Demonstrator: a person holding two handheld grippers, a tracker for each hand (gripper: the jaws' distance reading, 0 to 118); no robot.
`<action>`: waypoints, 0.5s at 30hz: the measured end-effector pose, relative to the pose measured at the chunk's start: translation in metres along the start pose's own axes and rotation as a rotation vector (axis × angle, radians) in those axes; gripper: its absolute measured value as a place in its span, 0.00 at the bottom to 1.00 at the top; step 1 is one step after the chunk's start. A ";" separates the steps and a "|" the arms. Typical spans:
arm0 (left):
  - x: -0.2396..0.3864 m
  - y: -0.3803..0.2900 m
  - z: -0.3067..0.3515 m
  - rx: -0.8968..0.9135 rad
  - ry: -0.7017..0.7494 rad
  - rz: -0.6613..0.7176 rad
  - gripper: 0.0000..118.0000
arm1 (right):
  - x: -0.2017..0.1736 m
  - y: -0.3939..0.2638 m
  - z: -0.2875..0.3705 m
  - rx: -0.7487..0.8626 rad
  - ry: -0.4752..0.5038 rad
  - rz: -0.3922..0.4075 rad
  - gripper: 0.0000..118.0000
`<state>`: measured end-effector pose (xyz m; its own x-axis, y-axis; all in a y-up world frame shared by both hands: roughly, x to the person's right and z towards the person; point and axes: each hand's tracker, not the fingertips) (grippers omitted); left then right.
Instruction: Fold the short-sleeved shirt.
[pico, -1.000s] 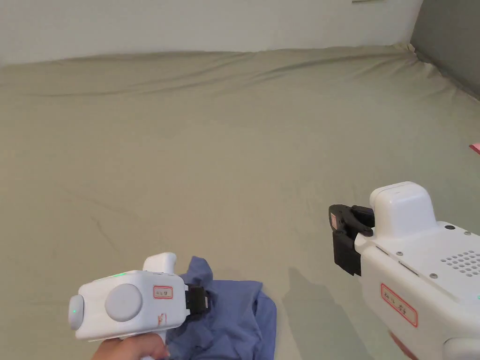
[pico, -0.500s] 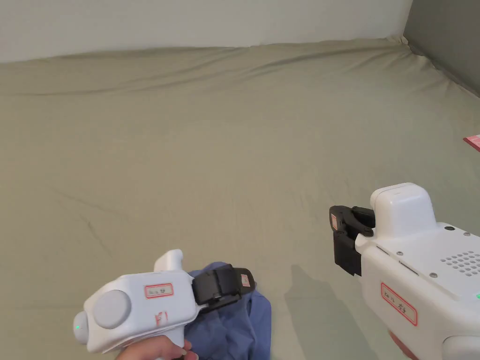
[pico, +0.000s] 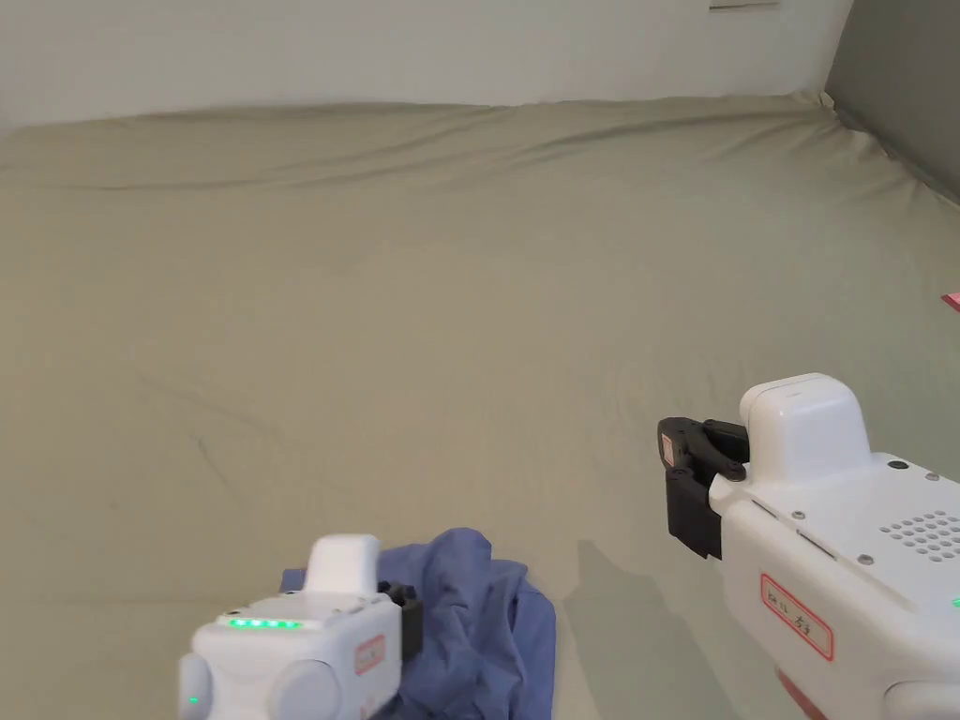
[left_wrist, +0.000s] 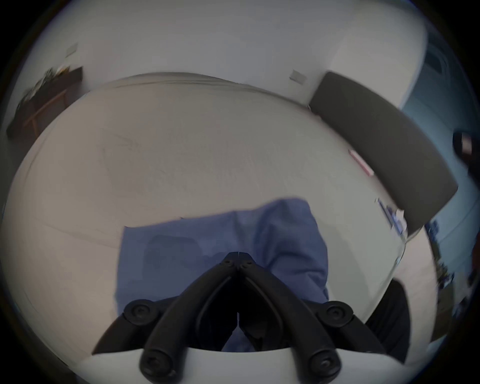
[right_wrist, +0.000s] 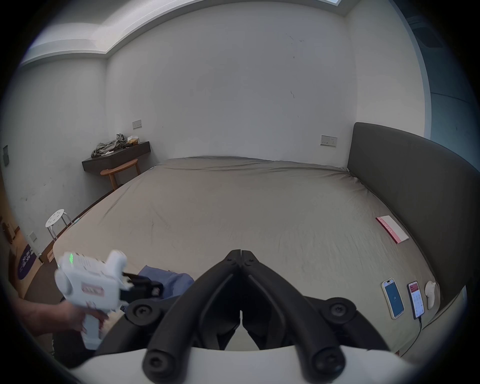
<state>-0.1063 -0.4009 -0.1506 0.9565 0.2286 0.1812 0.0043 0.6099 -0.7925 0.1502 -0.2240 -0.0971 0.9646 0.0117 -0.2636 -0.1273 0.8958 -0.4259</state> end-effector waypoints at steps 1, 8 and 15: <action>0.010 -0.004 -0.006 -0.007 0.017 -0.029 0.00 | 0.000 0.000 0.000 -0.002 0.000 0.002 0.00; 0.082 -0.031 -0.027 -0.001 0.121 -0.264 0.00 | 0.011 -0.007 0.000 -0.012 -0.014 -0.008 0.00; 0.105 -0.038 -0.036 -0.004 0.108 -0.274 0.00 | 0.013 -0.009 -0.004 -0.026 -0.019 -0.019 0.00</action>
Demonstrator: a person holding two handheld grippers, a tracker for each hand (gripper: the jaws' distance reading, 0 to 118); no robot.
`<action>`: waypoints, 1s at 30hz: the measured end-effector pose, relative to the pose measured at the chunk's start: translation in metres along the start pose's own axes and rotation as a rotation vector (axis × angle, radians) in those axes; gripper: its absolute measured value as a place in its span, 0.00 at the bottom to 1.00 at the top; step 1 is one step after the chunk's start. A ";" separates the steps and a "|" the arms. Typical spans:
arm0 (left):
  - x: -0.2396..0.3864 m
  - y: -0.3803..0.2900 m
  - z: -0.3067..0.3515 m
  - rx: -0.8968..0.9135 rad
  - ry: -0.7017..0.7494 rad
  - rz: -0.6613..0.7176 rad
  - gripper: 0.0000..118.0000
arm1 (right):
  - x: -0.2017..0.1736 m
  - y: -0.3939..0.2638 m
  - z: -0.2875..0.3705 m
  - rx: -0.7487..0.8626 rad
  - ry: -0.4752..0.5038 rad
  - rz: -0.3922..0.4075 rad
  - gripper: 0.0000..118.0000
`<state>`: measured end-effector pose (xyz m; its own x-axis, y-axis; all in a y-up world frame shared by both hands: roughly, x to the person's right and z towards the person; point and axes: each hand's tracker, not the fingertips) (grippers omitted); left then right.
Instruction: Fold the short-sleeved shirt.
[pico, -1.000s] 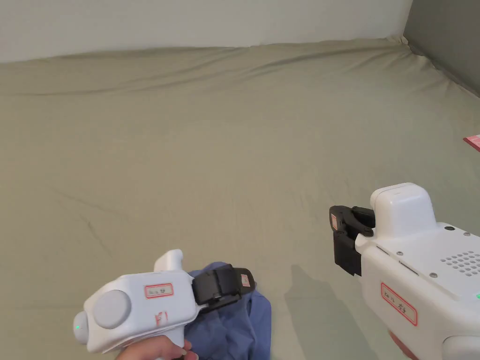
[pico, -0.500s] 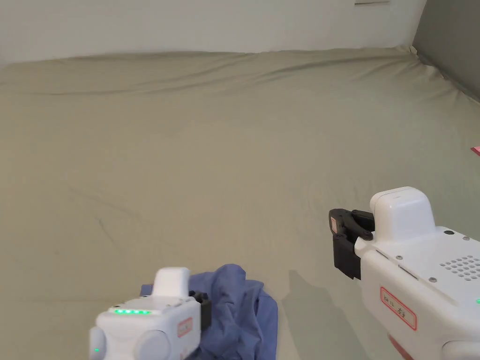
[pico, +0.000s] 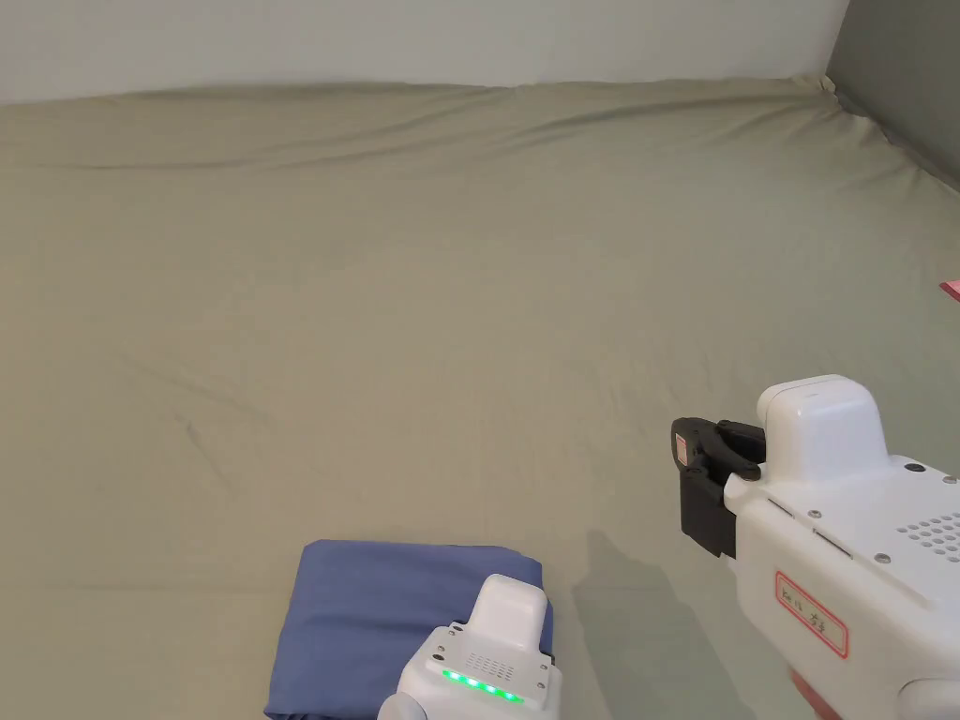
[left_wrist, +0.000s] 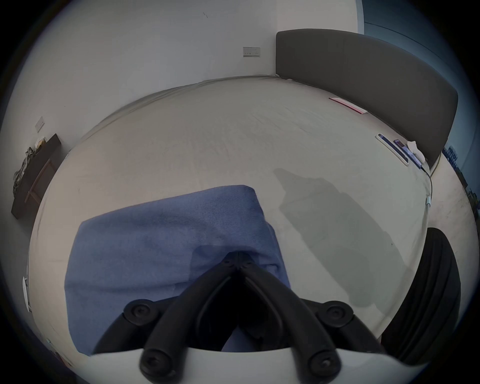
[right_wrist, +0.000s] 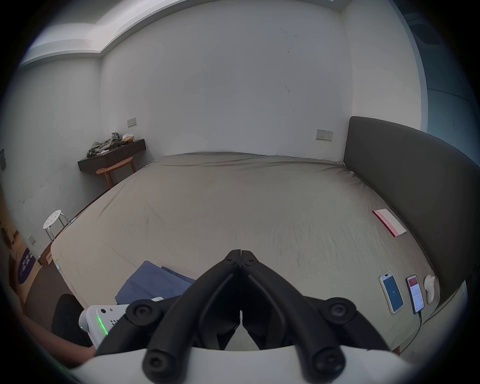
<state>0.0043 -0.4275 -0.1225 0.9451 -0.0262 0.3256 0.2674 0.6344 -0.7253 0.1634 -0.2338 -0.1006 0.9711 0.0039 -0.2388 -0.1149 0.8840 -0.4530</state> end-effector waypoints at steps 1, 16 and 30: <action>0.000 -0.001 0.002 -0.001 -0.010 0.005 0.00 | -0.001 0.000 0.000 -0.001 0.000 0.002 0.00; -0.045 -0.031 0.062 -0.023 -0.362 0.132 0.00 | -0.016 0.004 -0.025 -0.008 0.049 0.034 0.00; -0.229 -0.041 0.088 0.140 0.004 0.428 0.00 | -0.083 -0.129 -0.143 -0.556 0.256 0.197 0.00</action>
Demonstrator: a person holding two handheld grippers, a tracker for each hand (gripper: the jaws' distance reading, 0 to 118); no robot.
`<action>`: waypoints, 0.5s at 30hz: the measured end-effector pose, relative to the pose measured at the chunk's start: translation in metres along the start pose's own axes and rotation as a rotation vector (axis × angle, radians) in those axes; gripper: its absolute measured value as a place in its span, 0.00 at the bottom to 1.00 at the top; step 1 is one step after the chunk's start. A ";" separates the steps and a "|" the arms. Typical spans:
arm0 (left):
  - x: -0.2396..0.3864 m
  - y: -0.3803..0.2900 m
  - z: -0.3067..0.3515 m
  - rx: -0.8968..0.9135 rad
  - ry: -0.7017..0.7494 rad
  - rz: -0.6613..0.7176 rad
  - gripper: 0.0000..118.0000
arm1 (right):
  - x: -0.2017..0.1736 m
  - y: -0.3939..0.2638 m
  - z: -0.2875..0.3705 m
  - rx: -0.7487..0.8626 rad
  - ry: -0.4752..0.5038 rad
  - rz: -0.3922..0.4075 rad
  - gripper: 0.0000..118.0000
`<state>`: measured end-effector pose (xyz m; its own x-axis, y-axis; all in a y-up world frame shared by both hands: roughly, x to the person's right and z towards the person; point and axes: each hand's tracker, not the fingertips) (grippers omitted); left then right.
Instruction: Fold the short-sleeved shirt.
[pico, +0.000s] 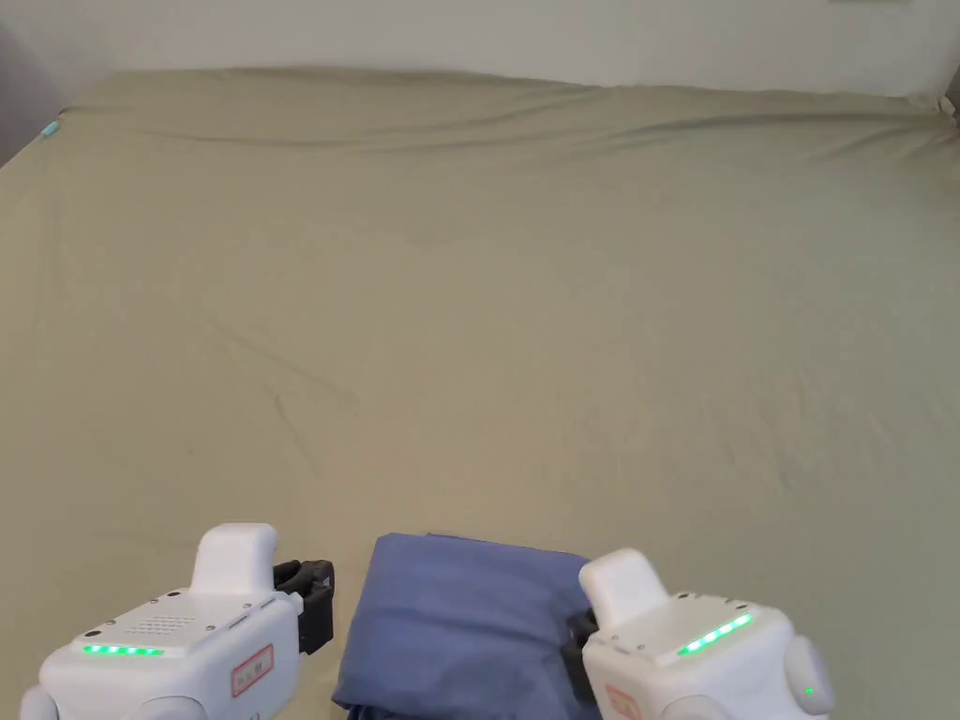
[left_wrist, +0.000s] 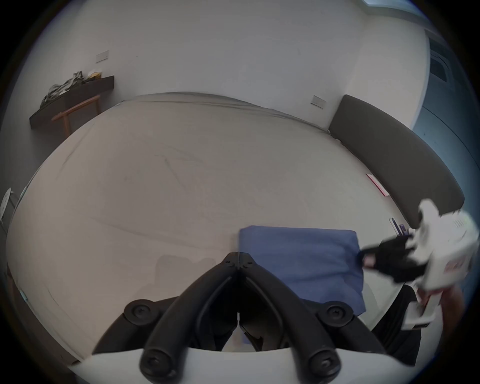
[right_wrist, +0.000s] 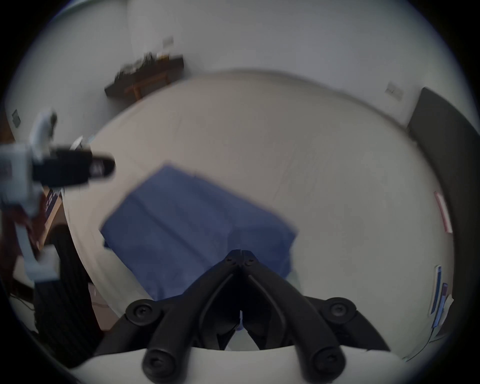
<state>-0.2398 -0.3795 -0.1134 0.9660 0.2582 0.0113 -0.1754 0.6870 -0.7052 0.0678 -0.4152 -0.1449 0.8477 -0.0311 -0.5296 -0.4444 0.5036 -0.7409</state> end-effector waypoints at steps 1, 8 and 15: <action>-0.003 -0.001 -0.002 -0.010 -0.006 0.011 0.00 | -0.002 -0.006 -0.009 -0.024 0.008 0.004 0.00; -0.026 0.005 -0.031 -0.161 -0.183 0.112 0.76 | 0.018 0.001 -0.021 -0.067 0.066 -0.050 0.00; -0.048 0.007 -0.086 -0.394 -0.477 0.412 0.98 | 0.021 -0.003 -0.019 -0.054 0.104 -0.096 0.00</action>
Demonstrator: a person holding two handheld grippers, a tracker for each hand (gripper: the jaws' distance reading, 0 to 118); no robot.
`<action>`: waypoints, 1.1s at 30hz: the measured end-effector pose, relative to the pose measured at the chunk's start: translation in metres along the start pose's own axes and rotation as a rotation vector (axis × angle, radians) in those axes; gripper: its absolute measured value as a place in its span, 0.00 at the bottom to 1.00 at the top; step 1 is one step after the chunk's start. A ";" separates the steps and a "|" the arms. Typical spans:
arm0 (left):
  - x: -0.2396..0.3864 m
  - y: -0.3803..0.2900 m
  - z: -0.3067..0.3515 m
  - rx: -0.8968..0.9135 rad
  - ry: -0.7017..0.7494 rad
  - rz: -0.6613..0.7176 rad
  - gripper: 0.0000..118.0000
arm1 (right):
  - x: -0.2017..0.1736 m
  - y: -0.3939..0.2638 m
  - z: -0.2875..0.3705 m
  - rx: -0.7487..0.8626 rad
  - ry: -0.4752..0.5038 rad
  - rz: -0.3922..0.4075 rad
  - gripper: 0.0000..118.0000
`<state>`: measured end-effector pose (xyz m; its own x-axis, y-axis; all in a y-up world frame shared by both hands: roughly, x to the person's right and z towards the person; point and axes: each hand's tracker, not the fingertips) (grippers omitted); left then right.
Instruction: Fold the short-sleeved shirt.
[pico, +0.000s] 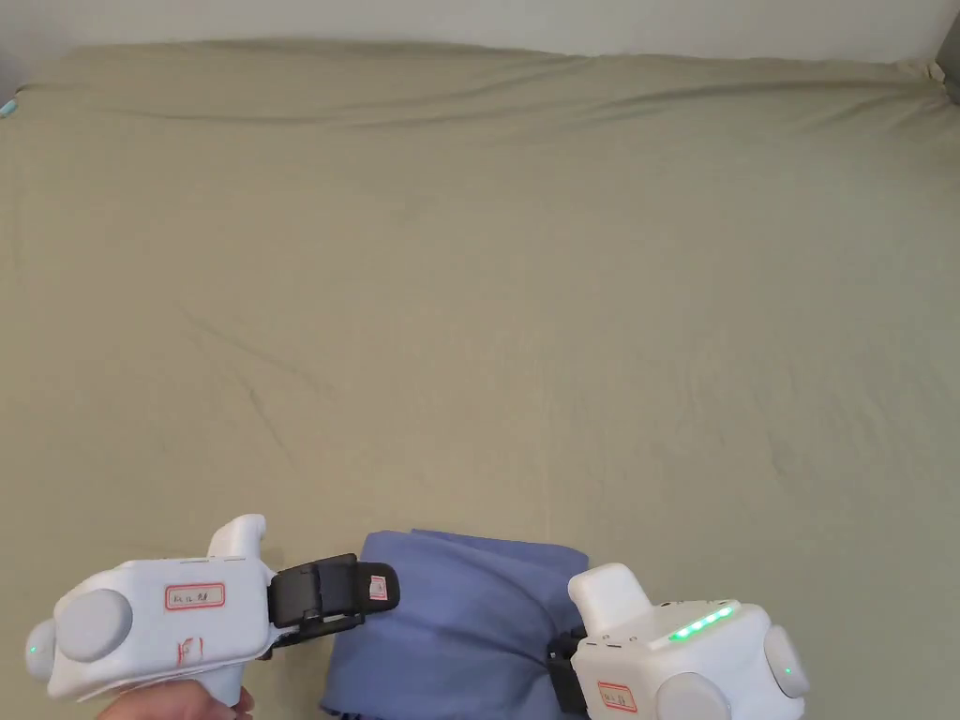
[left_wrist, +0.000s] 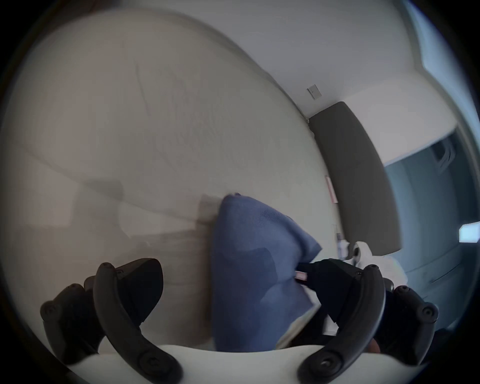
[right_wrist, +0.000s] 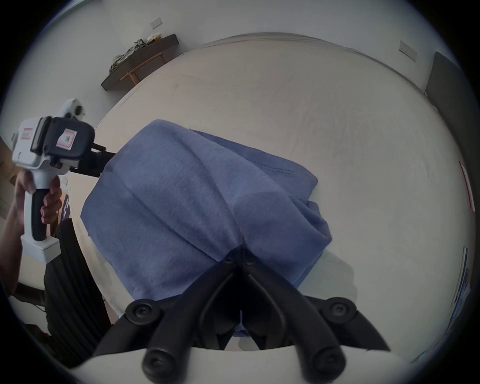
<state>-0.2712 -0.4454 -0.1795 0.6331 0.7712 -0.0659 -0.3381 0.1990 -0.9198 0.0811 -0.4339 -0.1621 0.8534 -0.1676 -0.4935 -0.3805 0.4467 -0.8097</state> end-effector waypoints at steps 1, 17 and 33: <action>-0.005 0.002 -0.008 -0.040 -0.044 0.034 0.98 | -0.001 0.000 0.000 0.002 -0.004 0.003 0.00; 0.007 0.003 -0.047 -0.063 0.057 -0.038 0.25 | -0.011 0.005 0.030 0.143 -0.091 0.122 0.00; 0.027 -0.012 0.065 0.119 0.346 -0.217 0.25 | -0.055 0.060 0.151 0.581 -0.399 0.131 0.00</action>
<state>-0.2950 -0.3880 -0.1450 0.8880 0.4594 -0.0202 -0.2366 0.4189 -0.8767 0.0649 -0.2653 -0.1360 0.9212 0.2040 -0.3315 -0.3324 0.8554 -0.3973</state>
